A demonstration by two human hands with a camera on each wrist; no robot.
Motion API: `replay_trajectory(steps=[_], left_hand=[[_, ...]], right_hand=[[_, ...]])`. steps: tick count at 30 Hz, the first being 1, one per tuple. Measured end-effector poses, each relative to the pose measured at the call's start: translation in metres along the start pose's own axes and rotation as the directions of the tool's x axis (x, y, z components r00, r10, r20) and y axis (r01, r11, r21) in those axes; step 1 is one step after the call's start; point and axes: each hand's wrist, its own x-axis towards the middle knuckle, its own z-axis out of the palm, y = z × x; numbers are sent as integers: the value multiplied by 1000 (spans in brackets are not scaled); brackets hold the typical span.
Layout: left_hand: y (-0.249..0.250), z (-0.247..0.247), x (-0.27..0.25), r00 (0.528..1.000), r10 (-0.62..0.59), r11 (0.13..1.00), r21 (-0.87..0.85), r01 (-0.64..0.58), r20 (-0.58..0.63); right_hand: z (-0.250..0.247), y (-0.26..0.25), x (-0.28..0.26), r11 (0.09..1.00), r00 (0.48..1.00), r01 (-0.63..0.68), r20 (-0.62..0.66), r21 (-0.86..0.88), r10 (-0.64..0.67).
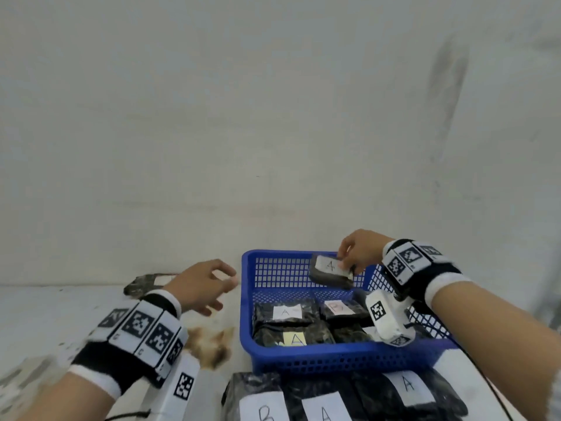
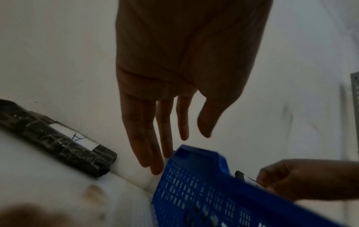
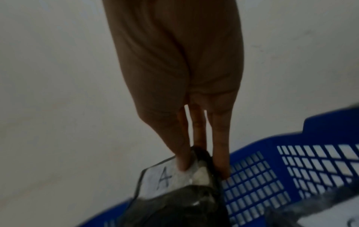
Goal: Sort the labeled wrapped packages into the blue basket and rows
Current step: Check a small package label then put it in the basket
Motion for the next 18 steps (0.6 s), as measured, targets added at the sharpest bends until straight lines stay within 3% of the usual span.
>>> replay_trajectory(steps=[4, 18], left_hand=[[-6, 10, 11, 994, 45, 998, 34, -48, 96], [-16, 12, 17, 993, 77, 997, -11, -76, 89]], right_hand=[[6, 5, 30, 986, 993, 43, 113, -161, -25], [39, 21, 60, 975, 958, 78, 285, -206, -16]])
